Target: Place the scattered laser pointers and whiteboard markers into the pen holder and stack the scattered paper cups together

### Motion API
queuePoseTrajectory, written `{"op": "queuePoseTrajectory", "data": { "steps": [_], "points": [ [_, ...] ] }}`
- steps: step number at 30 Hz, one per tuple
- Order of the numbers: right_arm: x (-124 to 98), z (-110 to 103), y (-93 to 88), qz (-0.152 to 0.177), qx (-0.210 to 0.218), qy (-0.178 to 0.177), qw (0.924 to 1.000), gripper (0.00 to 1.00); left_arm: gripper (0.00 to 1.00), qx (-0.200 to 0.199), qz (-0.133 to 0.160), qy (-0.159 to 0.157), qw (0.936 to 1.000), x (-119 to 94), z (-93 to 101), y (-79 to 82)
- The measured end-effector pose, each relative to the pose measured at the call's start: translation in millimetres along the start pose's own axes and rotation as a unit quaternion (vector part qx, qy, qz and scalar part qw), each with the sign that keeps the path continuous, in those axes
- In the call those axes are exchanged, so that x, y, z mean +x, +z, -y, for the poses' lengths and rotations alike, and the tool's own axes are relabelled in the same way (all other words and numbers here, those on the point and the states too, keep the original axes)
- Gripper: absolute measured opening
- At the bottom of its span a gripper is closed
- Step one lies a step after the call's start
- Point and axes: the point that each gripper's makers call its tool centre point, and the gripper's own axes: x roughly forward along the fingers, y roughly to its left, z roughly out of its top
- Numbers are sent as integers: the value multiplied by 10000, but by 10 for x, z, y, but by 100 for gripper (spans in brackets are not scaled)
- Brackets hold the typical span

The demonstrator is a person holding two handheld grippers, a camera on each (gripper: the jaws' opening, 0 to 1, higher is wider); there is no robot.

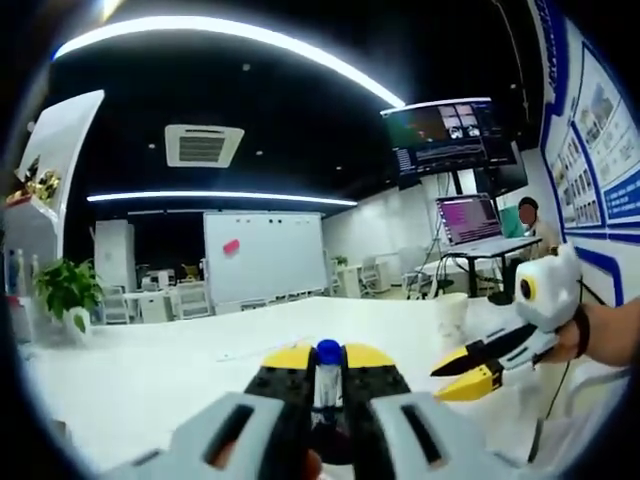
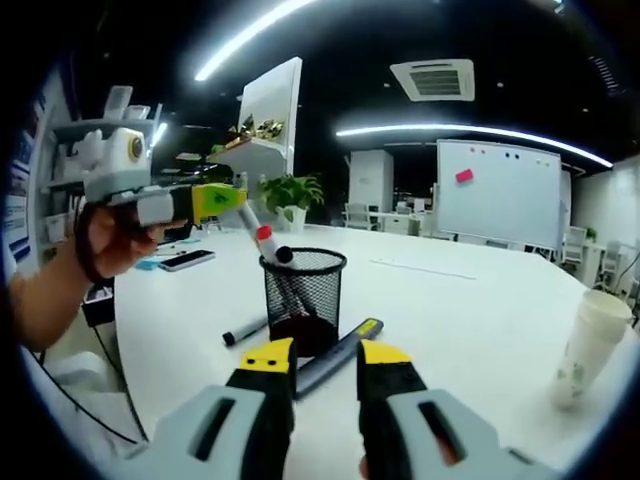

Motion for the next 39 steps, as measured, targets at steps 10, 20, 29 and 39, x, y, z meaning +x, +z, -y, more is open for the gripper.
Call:
{"op": "queuePoseTrajectory", "data": {
  "steps": [10,20,29,39],
  "points": [
    [30,-15,-48,-74,-76,36,9999,24,11,36,-128,-6,9999,3,59,-53],
    [38,-5,-44,-87,-98,48,9999,24,11,183,-281,-54,9994,33,66,-140],
    [27,11,-43,-95,-107,25,9999,24,11,254,-370,-67,9990,51,67,-180],
    [28,34,-37,-102,-115,16,9999,24,11,353,-495,-116,9981,85,83,-241]
  ]
}}
